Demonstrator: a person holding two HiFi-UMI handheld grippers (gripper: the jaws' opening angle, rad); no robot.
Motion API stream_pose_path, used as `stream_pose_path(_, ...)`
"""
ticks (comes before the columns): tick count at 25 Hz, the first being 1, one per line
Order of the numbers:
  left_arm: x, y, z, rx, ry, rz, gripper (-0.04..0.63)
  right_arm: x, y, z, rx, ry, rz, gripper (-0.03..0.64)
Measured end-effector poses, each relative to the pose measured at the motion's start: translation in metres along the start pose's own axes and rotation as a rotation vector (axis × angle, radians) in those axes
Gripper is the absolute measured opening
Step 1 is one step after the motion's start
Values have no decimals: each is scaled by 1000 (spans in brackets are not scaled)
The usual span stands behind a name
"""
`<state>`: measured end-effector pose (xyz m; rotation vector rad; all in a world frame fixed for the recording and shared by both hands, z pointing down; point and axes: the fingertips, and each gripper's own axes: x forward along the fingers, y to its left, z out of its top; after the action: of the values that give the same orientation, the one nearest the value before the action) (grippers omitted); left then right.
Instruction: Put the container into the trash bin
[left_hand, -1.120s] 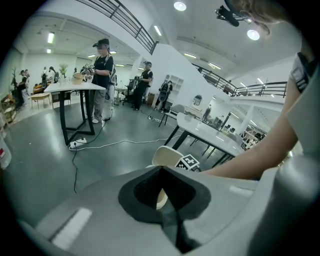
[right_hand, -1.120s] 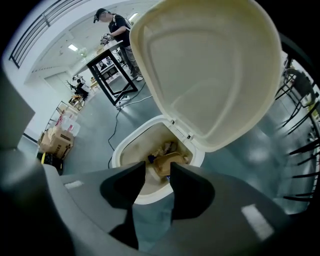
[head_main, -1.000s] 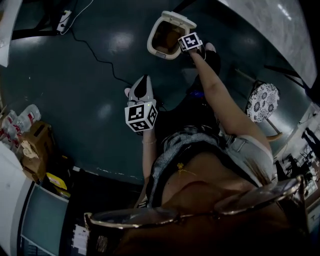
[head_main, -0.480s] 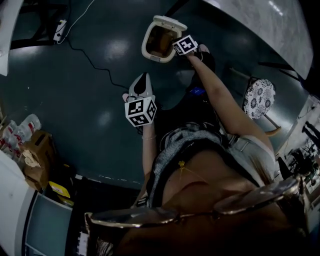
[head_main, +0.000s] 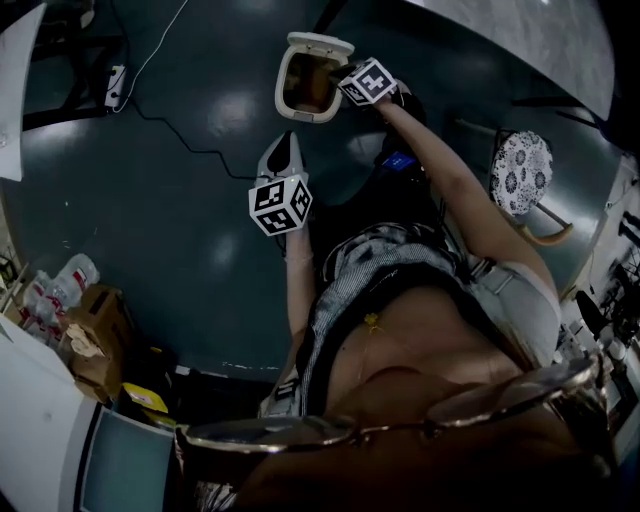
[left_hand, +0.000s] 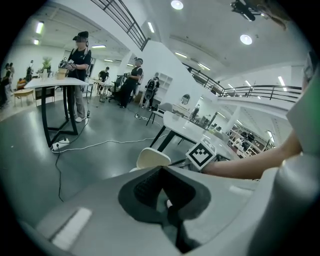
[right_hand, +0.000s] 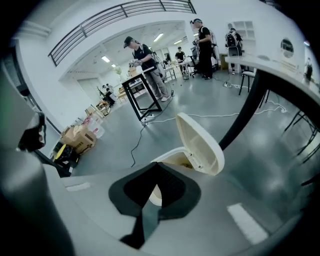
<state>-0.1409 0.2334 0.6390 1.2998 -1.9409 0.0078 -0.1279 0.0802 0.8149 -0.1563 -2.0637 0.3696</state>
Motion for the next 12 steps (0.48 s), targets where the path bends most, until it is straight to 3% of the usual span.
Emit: stream_pose_path(12, 5, -30, 27, 70, -33, -78, 0, -121, 39, 62, -30, -298, 28, 28)
